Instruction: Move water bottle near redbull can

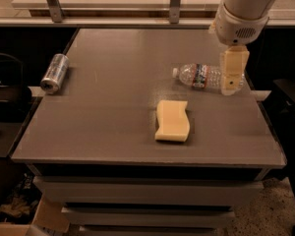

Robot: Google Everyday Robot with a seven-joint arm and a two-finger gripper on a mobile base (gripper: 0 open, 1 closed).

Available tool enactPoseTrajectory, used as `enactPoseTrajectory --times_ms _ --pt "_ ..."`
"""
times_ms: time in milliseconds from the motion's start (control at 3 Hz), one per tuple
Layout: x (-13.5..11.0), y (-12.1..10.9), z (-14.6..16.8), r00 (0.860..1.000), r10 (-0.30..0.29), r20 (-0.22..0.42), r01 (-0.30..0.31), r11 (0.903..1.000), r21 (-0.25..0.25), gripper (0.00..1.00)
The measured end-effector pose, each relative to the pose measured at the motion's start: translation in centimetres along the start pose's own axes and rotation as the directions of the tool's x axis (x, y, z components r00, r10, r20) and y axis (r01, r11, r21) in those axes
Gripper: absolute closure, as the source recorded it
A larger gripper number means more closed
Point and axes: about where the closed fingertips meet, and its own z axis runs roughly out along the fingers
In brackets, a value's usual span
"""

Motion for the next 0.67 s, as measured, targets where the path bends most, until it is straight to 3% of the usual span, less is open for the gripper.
enactPoseTrajectory --times_ms 667 --pt "1.3 -3.6 6.3 0.997 0.043 -0.060 -0.046 0.9976 -0.052 0.00"
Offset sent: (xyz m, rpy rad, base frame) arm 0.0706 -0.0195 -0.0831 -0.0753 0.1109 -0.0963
